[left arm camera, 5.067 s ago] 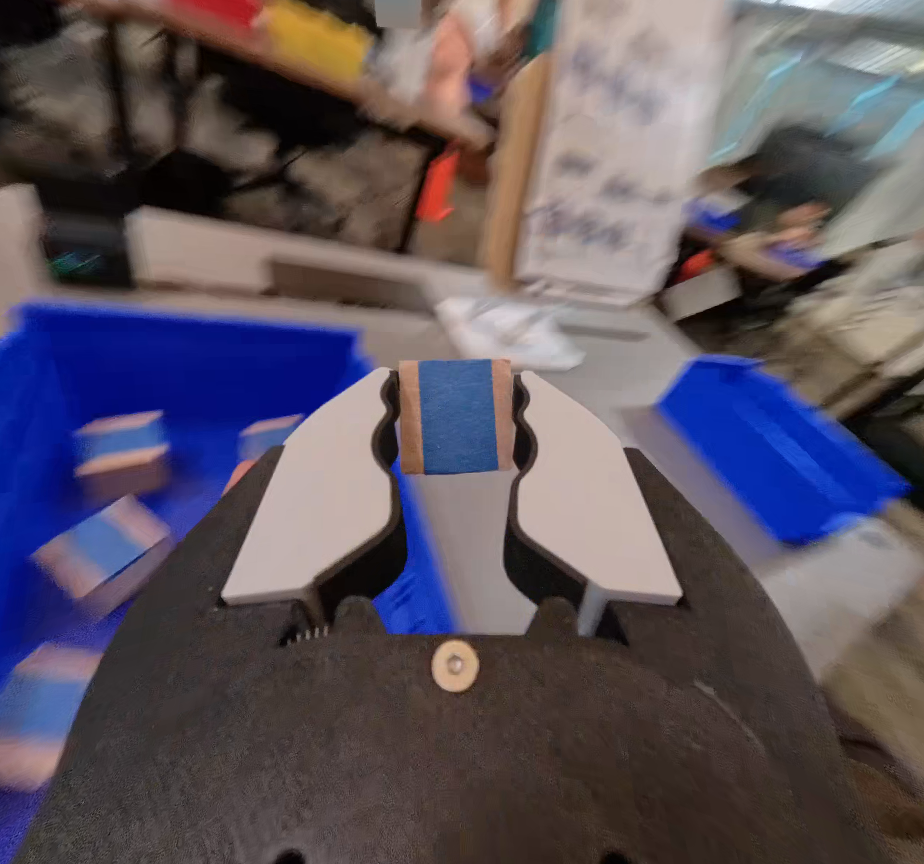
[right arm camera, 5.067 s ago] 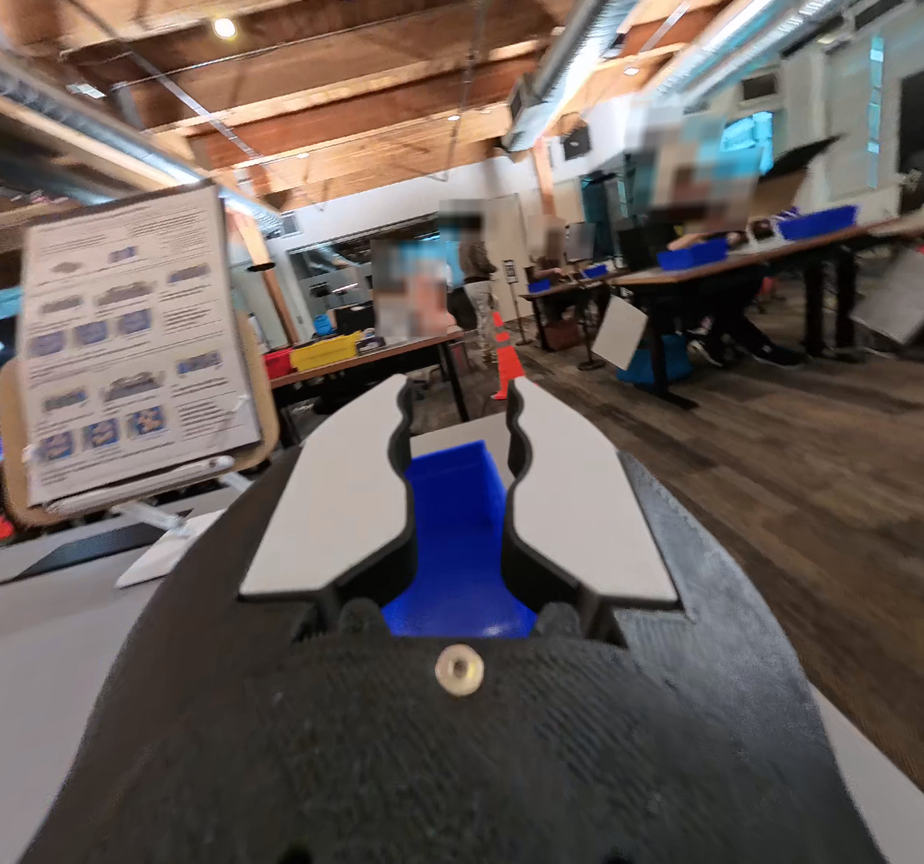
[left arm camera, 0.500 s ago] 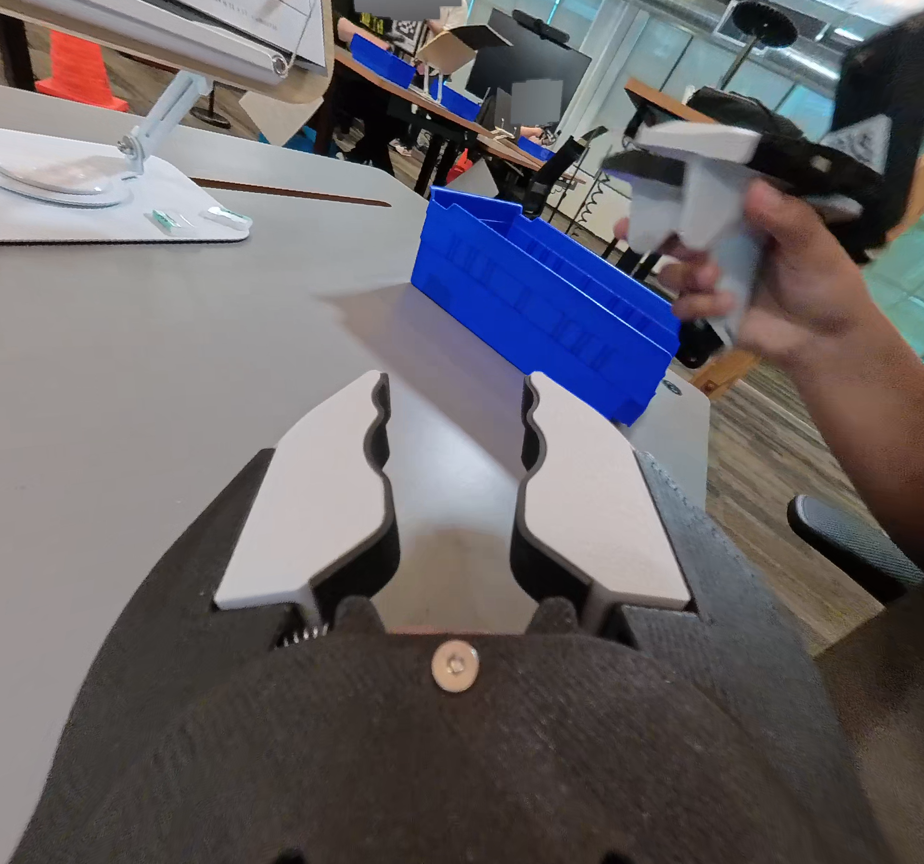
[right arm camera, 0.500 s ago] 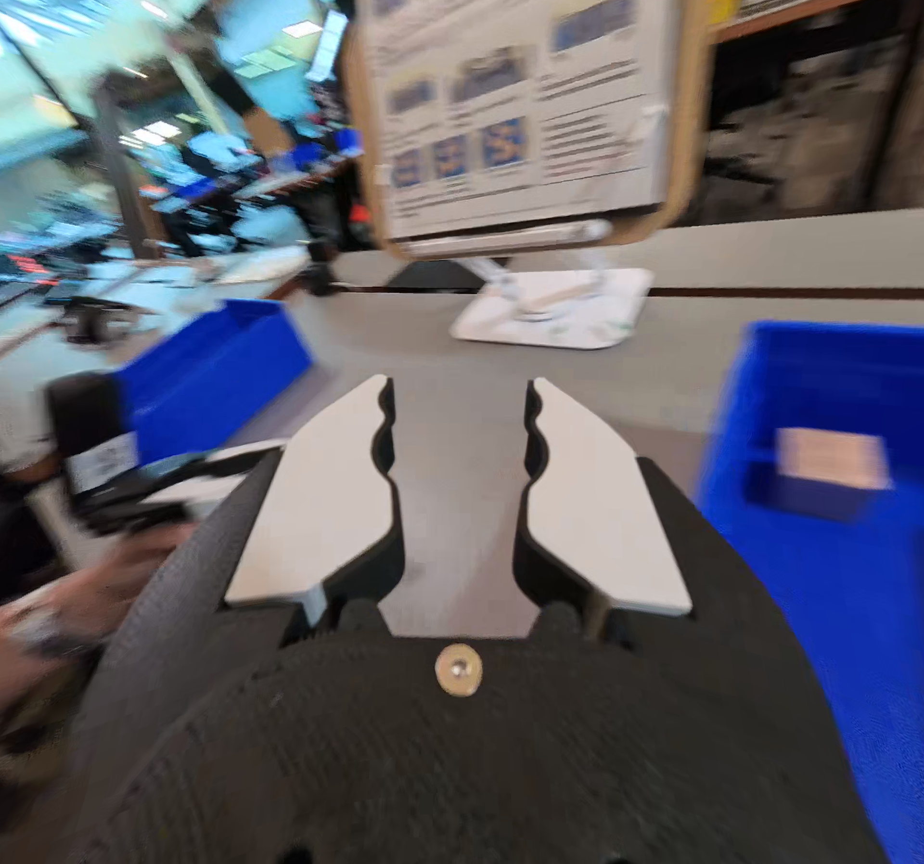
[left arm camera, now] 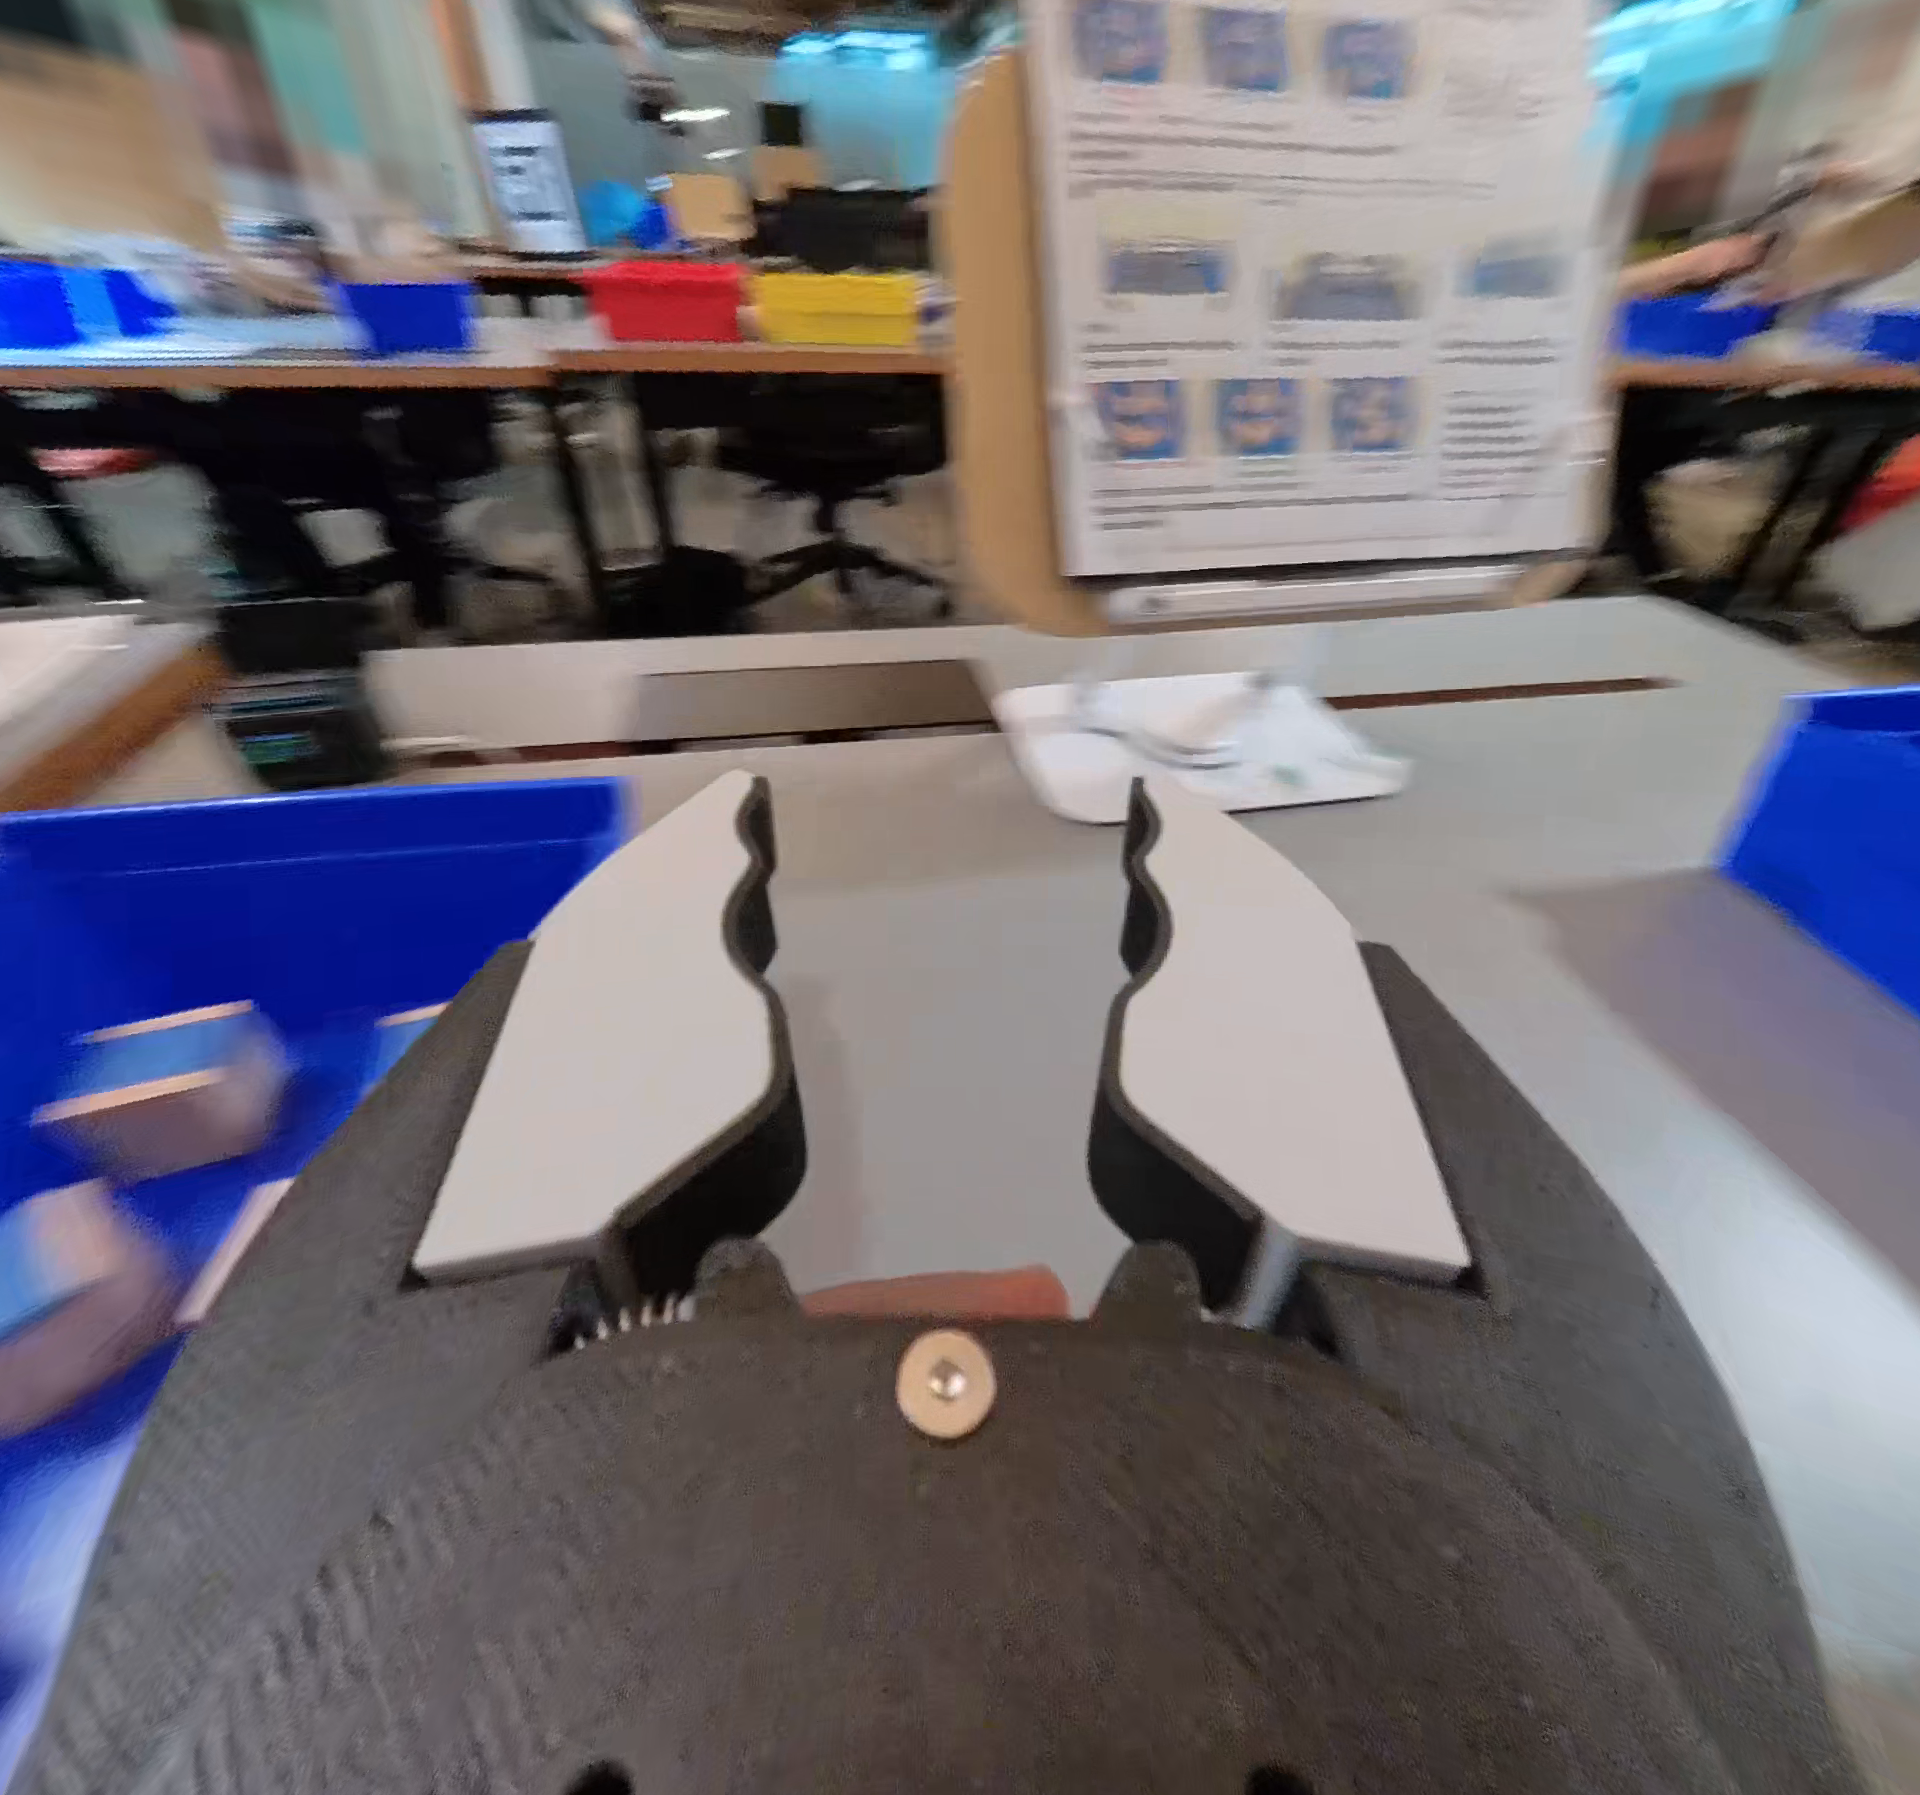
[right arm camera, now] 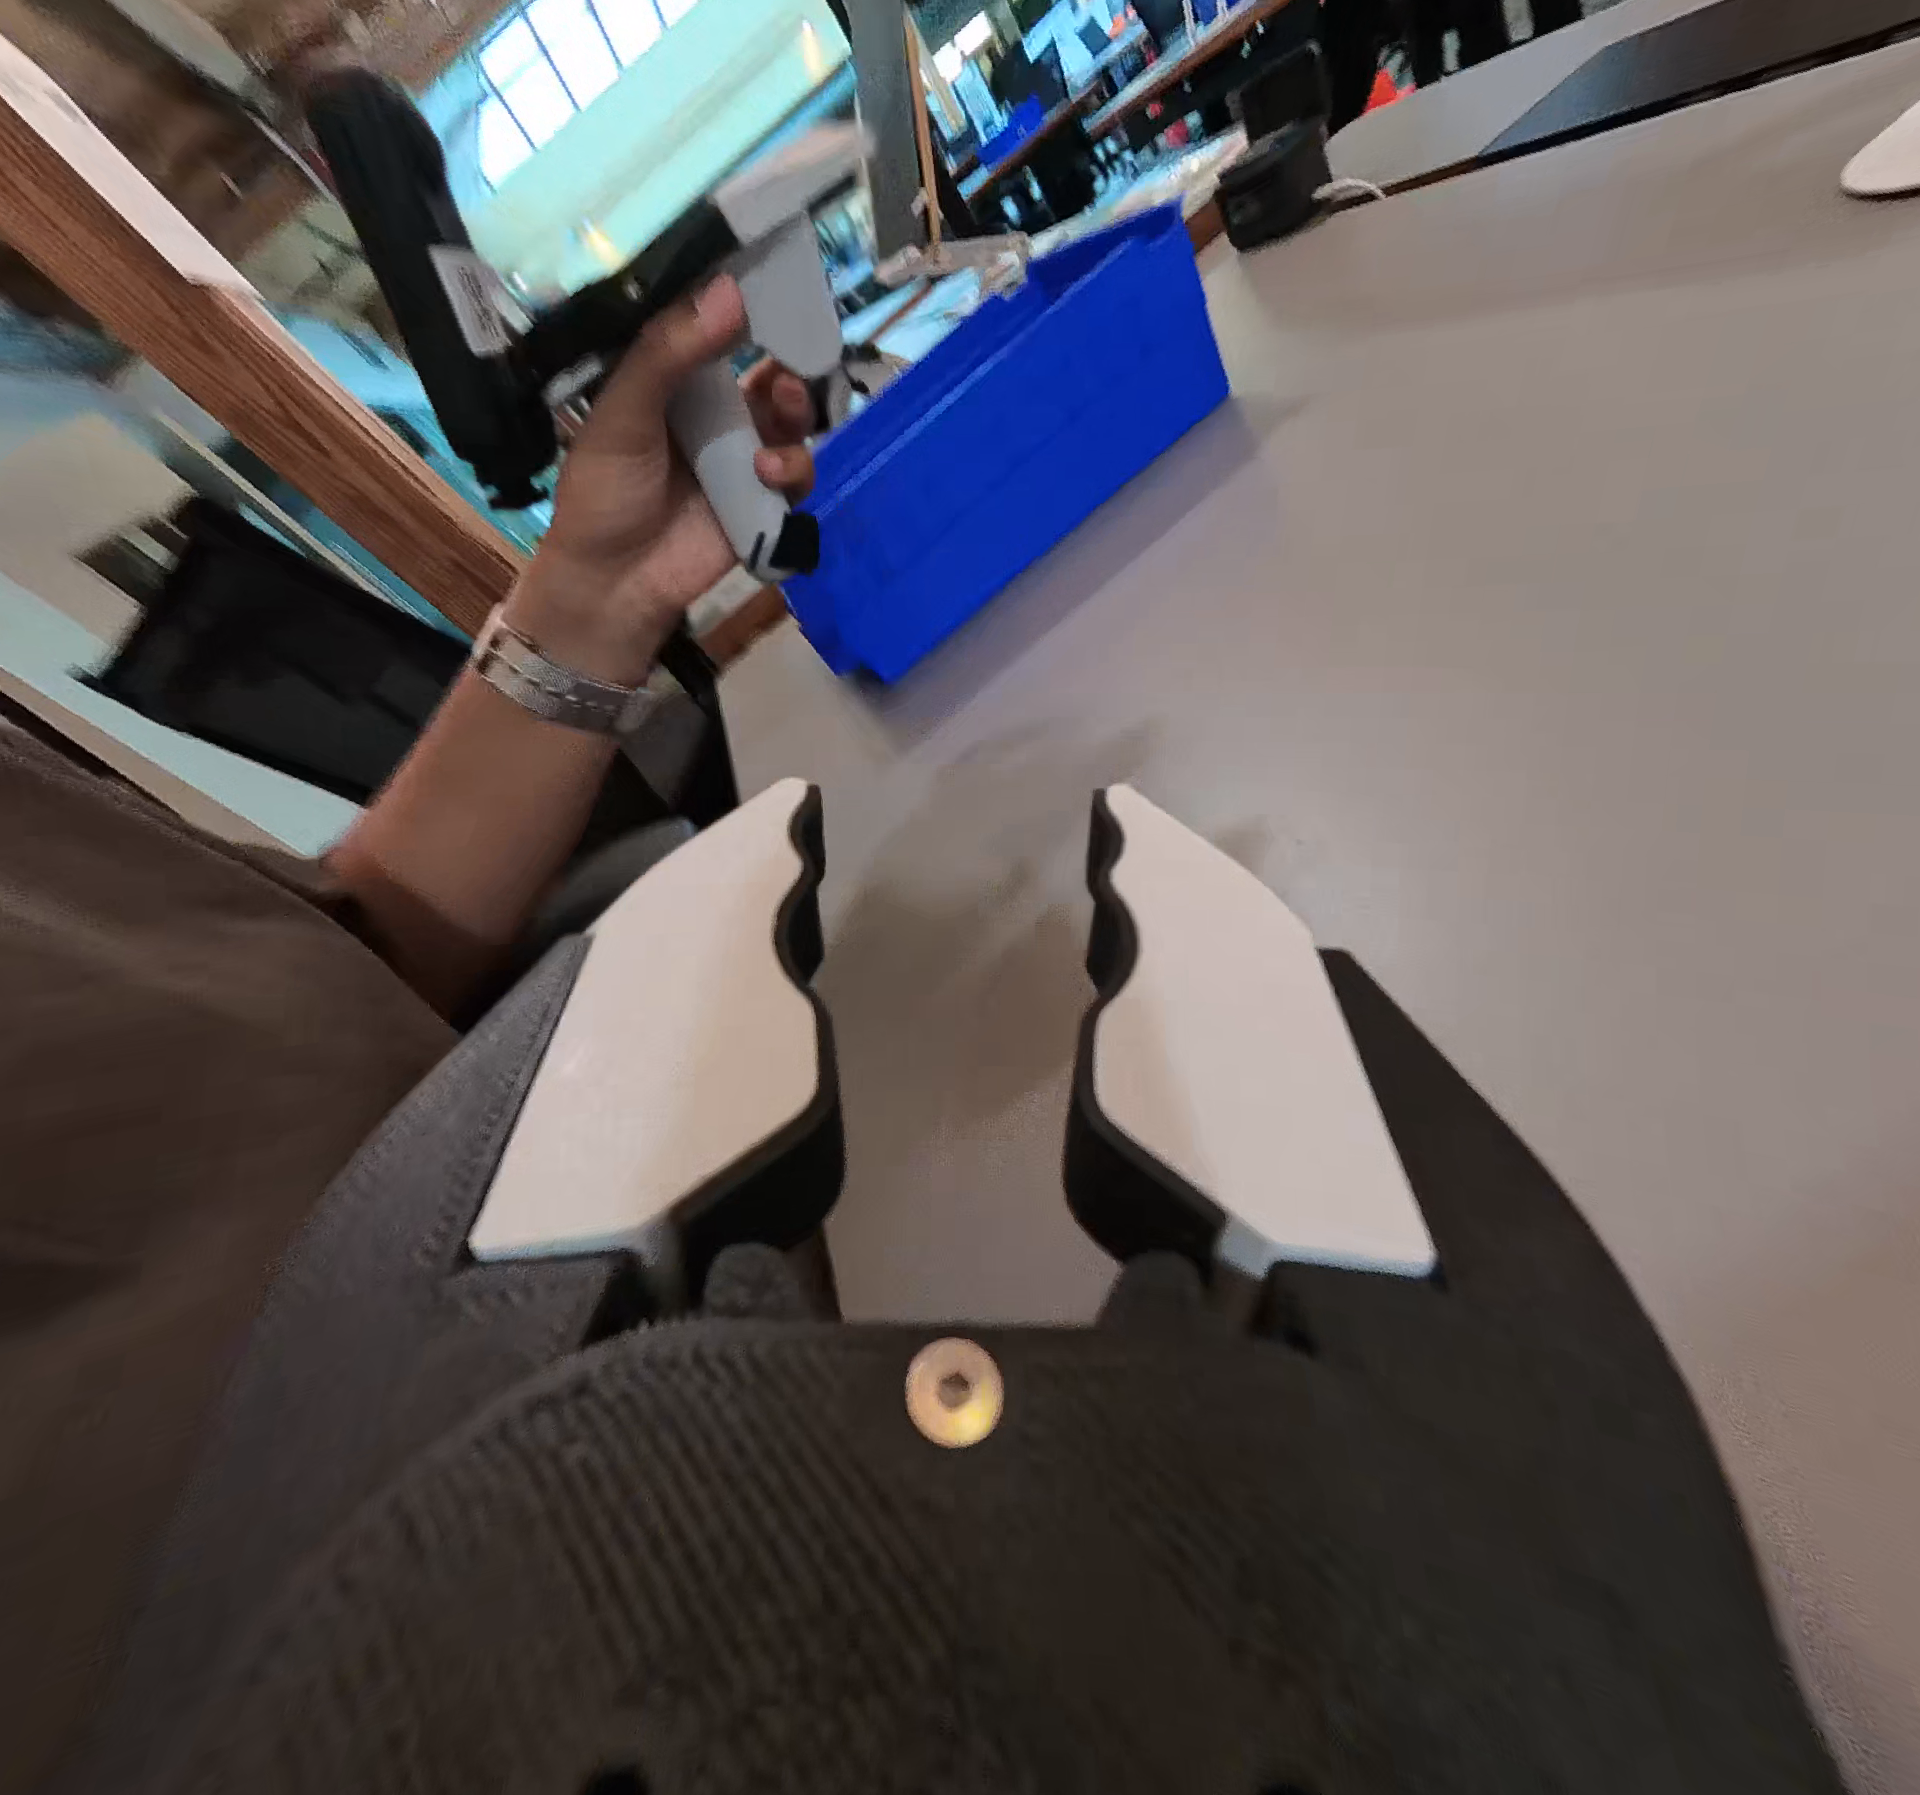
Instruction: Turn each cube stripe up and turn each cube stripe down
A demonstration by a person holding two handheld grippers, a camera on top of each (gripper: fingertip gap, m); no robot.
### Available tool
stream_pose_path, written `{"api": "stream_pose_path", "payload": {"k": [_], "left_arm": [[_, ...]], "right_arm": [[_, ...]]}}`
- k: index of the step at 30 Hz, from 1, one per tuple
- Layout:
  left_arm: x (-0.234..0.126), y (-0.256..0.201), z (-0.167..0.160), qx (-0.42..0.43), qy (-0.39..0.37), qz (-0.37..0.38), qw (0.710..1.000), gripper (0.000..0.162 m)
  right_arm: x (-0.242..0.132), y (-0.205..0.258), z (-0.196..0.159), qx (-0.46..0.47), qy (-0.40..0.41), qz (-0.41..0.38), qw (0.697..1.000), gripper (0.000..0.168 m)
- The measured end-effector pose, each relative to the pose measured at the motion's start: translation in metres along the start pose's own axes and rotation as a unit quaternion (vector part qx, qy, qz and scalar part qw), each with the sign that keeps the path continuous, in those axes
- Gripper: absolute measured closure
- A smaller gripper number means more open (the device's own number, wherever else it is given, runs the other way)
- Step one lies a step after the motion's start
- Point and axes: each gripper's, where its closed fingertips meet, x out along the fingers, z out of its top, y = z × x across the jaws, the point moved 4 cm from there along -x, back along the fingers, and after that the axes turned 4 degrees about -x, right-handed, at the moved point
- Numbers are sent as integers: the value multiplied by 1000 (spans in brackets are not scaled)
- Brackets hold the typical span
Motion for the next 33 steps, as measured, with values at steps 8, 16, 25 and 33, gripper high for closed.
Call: {"api": "stream_pose_path", "payload": {"k": [8, 16, 25, 33], "left_arm": [[-19, 162, -43, -29, 181, 166, 969, 73], [13, 187, -120, -53, 423, 126, 896, 84], [14, 177, -64, -2, 290, 137, 947, 116], [-5, 40, 57, -274, 18, -218, 937, 118]], "right_arm": [[-3, 0, 29, 216, -122, 157, 956, 117], [7, 17, 25, 163, -104, 181, 964, 116], [10, 6, 23, 178, -105, 165, 965, 118], [7, -1, 26, 172, -114, 145, 968, 117]]}}
